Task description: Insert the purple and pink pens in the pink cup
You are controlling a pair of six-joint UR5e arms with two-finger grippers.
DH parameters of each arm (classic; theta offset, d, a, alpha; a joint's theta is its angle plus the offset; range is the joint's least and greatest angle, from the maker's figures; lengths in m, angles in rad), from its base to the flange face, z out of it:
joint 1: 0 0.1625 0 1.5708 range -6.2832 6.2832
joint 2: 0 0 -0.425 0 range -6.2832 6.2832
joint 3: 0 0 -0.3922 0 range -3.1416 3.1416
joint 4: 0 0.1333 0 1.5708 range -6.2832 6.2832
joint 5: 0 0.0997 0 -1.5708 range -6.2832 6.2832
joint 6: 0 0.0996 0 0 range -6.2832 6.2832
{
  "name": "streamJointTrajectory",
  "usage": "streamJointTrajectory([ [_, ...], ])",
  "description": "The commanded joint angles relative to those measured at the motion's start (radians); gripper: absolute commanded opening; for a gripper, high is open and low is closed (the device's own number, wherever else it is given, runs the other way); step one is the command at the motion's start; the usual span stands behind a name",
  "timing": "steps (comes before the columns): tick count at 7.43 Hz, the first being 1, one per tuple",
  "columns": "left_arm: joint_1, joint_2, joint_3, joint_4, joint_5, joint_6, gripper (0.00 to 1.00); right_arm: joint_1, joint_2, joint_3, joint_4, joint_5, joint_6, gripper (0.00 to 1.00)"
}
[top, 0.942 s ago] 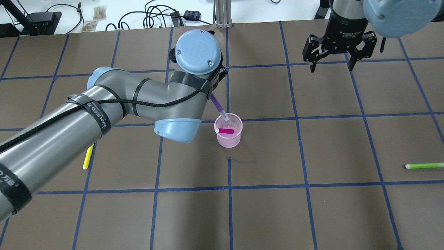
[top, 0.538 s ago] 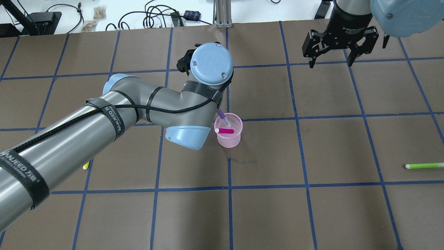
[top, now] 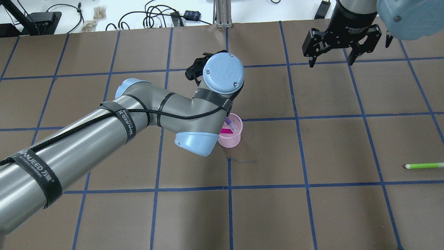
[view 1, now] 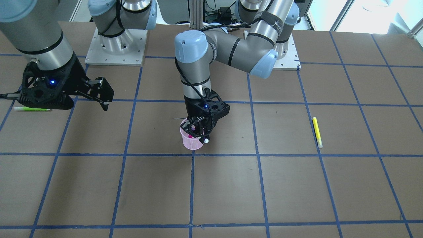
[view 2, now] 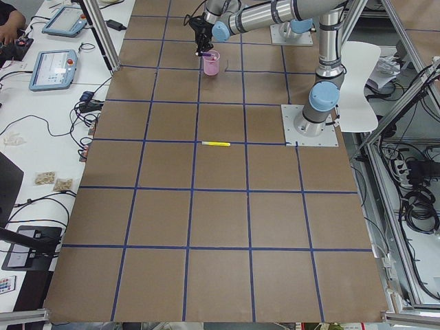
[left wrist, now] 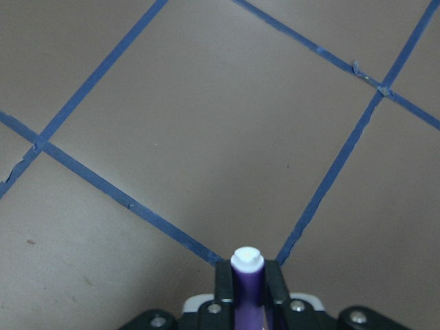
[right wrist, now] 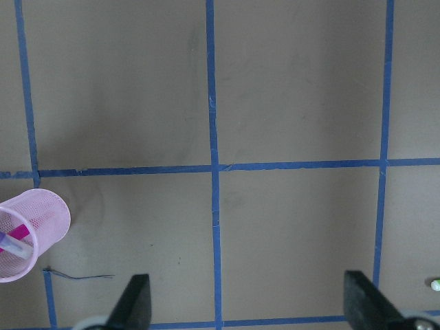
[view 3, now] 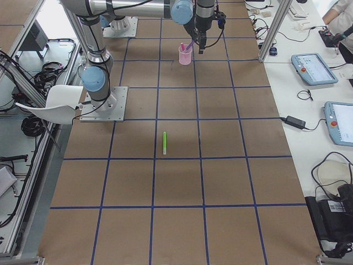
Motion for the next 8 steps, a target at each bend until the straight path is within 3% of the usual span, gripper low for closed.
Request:
streamJointTrajectory([
  [1,-0.011,0.0,0.0,0.0,-0.002,-0.012,0.99,0.0,0.0,0.01,-0.019,0.0,0.004,1.0],
  [4,-0.012,0.009,0.013,-0.008,-0.014,0.011,1.0,-0.004,0.003,0.01,-0.025,0.0,0.002,1.0],
  [7,0.11,0.061,0.063,-0.067,-0.1,0.398,1.0,-0.008,0.005,0.016,-0.038,-0.002,-0.002,1.0],
  [8,0.17,0.074,0.086,-0.124,-0.21,0.6,1.0,-0.009,0.005,0.017,-0.038,-0.002,-0.002,1.0],
])
